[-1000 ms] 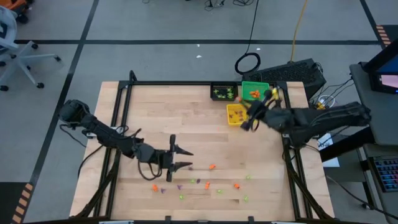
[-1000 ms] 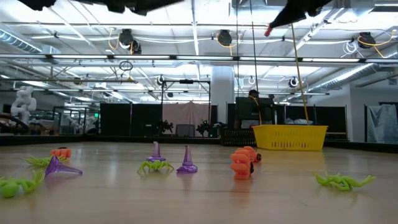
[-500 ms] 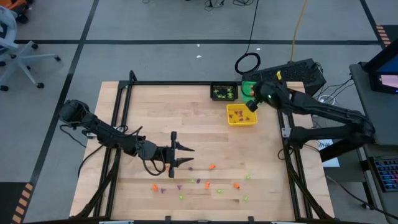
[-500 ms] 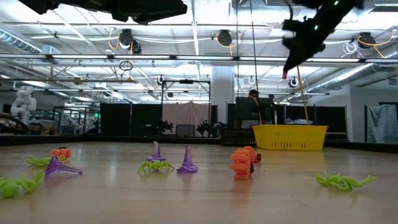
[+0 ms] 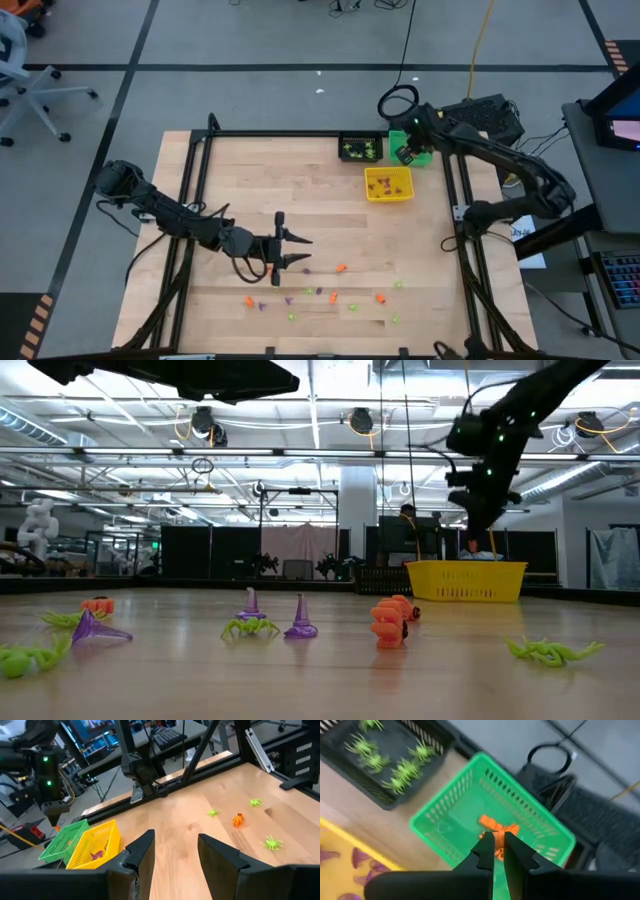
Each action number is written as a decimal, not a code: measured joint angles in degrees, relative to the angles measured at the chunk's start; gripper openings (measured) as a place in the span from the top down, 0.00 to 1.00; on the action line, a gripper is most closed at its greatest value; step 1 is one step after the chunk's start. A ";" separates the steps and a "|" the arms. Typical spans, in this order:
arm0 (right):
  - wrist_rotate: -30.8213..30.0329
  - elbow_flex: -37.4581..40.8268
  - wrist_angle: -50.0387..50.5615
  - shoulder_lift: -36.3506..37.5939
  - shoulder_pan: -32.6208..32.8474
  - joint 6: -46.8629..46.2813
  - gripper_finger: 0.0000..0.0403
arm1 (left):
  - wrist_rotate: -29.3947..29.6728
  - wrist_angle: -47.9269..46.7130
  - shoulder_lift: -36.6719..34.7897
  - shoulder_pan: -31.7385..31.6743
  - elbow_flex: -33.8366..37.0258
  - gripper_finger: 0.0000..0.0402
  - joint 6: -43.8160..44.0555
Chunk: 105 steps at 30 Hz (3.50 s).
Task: Sort Halloween decoration
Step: Put the orange skeleton toy into the green basket, then put the violet witch hat toy into the yellow basket
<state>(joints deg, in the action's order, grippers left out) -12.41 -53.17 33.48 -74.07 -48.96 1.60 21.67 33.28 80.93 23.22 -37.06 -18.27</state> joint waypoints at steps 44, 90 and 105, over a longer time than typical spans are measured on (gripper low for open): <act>3.46 0.00 -1.19 -12.11 -7.99 -3.12 0.98 | 0.02 -0.16 0.00 0.00 0.00 0.62 0.10; 4.99 4.68 16.14 23.88 26.88 -16.37 0.68 | 0.02 -0.38 0.00 -0.02 0.00 0.62 0.03; 0.47 16.93 2.47 28.15 60.61 -26.30 0.68 | 0.02 -1.53 0.07 0.00 0.00 0.62 7.70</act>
<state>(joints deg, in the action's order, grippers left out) -11.94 -36.24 35.96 -45.92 11.65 -24.70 21.69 31.75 80.99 23.22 -37.06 -10.57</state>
